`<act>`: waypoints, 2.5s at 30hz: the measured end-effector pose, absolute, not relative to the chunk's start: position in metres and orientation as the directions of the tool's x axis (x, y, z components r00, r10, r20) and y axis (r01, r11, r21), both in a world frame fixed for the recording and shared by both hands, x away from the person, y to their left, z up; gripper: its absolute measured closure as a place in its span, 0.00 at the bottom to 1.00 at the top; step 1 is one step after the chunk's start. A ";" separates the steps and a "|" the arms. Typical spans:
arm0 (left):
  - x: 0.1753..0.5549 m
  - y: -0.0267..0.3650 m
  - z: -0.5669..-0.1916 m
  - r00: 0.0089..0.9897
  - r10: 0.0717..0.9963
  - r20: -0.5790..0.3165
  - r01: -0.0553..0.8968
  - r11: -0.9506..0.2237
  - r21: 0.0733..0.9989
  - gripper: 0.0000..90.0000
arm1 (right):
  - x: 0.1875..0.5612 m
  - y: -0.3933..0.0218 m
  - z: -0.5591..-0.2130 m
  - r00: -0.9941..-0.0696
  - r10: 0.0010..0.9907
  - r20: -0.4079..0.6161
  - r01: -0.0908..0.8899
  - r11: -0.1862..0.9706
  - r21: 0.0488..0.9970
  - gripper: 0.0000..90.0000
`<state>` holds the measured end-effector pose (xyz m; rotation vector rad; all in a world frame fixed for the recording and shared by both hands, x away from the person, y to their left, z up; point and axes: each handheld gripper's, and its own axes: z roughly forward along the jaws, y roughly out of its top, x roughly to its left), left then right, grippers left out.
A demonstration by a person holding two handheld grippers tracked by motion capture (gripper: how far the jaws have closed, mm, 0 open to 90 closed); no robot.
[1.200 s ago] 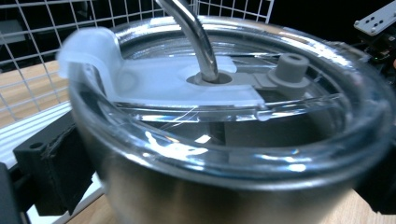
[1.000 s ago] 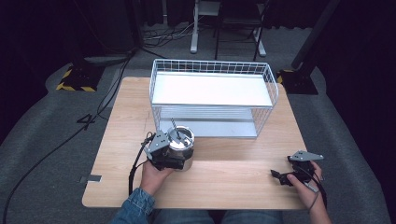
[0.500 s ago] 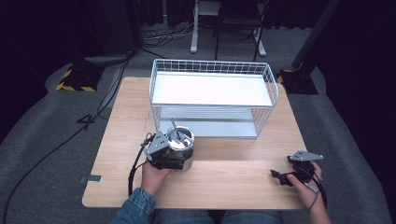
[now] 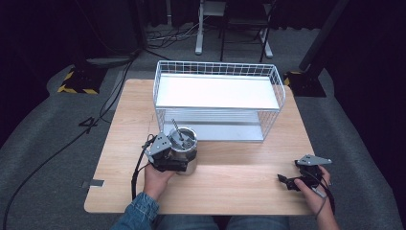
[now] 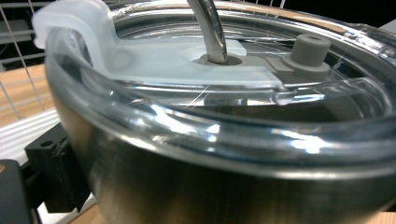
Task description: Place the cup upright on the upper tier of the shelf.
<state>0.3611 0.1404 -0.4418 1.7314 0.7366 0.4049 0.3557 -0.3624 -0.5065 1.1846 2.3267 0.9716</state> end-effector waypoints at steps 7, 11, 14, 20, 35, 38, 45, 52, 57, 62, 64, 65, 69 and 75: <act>0.362 0.139 -0.427 0.746 0.661 -0.088 0.259 -0.166 0.951 0.03 | 0.356 -0.362 -0.507 -0.587 0.810 -0.004 0.566 0.414 0.713 0.00; 0.363 0.139 -0.415 0.748 0.659 -0.081 0.253 -0.170 0.952 0.03 | 0.356 -0.362 -0.507 -0.587 0.810 -0.003 0.566 0.414 0.713 0.00; 0.364 0.138 -0.402 0.754 0.652 -0.080 0.248 -0.170 0.954 0.03 | 0.356 -0.362 -0.507 -0.587 0.810 -0.003 0.567 0.414 0.713 0.00; 0.368 0.137 -0.379 0.768 0.632 -0.098 0.244 -0.148 0.959 0.03 | 0.355 -0.362 -0.506 -0.588 0.809 -0.008 0.564 0.417 0.713 0.00; 0.379 0.132 -0.330 0.794 0.604 -0.070 0.210 -0.163 0.964 0.03 | 0.355 -0.362 -0.507 -0.581 0.814 -0.010 0.565 0.413 0.714 0.01; 0.381 0.132 -0.320 0.798 0.599 -0.068 0.204 -0.163 0.965 0.03 | 0.355 -0.362 -0.507 -0.581 0.814 -0.010 0.565 0.412 0.714 0.01; 0.389 0.126 -0.296 0.807 0.588 -0.064 0.191 -0.158 0.969 0.03 | 0.355 -0.362 -0.507 -0.581 0.814 -0.010 0.565 0.413 0.714 0.01; 0.400 0.120 -0.276 0.806 0.588 -0.059 0.188 -0.161 0.969 0.03 | 0.355 -0.362 -0.507 -0.581 0.814 -0.009 0.566 0.412 0.714 0.01; 0.409 0.116 -0.263 0.802 0.595 -0.048 0.179 -0.163 0.970 0.04 | 0.355 -0.362 -0.507 -0.582 0.813 -0.008 0.566 0.412 0.714 0.01; 0.420 0.111 -0.253 0.794 0.605 -0.053 0.179 -0.150 0.972 0.04 | 0.355 -0.362 -0.507 -0.581 0.814 -0.009 0.566 0.412 0.714 0.00; 0.425 0.108 -0.250 0.790 0.611 -0.059 0.177 -0.135 0.975 0.04 | 0.355 -0.362 -0.507 -0.581 0.814 -0.009 0.566 0.412 0.714 0.01; 0.428 0.106 -0.248 0.787 0.614 -0.060 0.177 -0.131 0.975 0.04 | 0.355 -0.362 -0.507 -0.581 0.814 -0.009 0.566 0.412 0.714 0.01; 0.440 0.101 -0.243 0.780 0.624 -0.059 0.171 -0.121 0.978 0.04 | 0.355 -0.362 -0.507 -0.581 0.814 -0.009 0.566 0.412 0.714 0.01; 0.457 0.093 -0.237 0.772 0.632 -0.058 0.162 -0.107 0.981 0.04 | 0.355 -0.362 -0.507 -0.582 0.813 -0.008 0.566 0.412 0.714 0.00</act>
